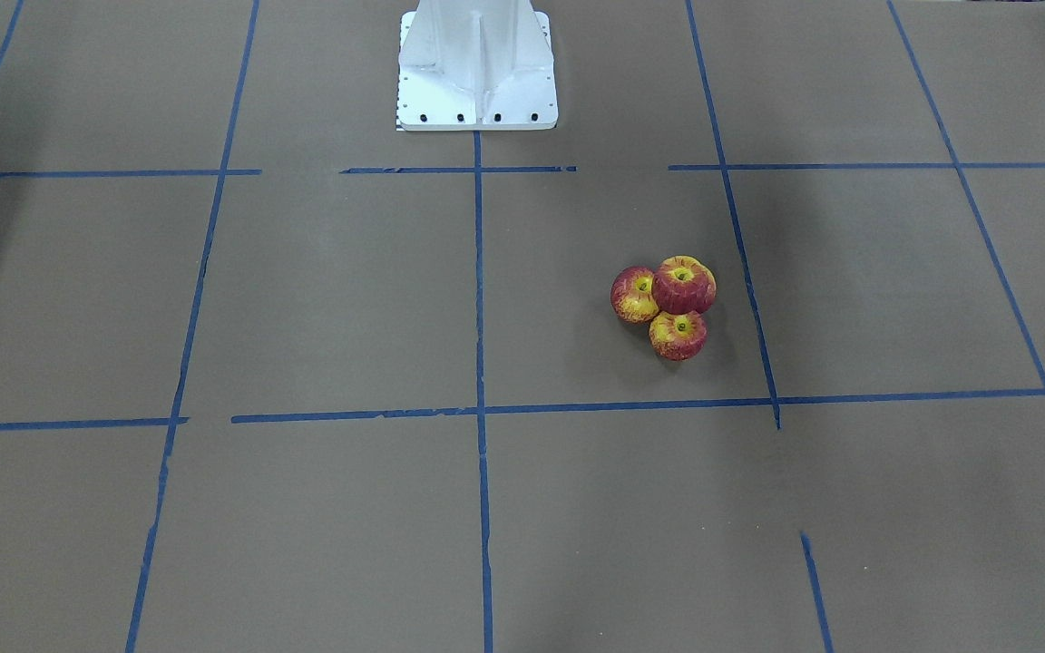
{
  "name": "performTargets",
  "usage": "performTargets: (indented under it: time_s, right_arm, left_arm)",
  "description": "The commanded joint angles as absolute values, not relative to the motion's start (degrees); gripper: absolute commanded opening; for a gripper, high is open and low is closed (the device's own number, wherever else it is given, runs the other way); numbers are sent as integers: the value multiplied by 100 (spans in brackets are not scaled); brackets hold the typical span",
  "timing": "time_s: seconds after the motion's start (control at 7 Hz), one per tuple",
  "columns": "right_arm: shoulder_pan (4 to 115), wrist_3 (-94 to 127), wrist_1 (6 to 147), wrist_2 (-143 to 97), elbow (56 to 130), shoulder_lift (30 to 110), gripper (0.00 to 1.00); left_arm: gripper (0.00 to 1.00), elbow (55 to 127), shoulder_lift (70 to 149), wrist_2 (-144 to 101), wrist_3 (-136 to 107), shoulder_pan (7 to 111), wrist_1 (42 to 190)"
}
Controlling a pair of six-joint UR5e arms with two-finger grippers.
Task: Stack apples
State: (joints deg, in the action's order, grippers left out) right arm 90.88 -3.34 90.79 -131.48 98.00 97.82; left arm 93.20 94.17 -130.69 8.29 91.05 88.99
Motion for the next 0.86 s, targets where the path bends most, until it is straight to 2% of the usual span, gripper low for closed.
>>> performTargets:
  time_s: [0.0,0.71]
  right_arm:
    - [9088,-334,9079,-13148,9800,9782,100]
    - [9088,-334,9079,-13148,9800,9782,100]
  left_arm:
    - [100,9369,9422,-13069,835,9097,8877]
    - [100,9334,9431,-13069,853,9088,8903]
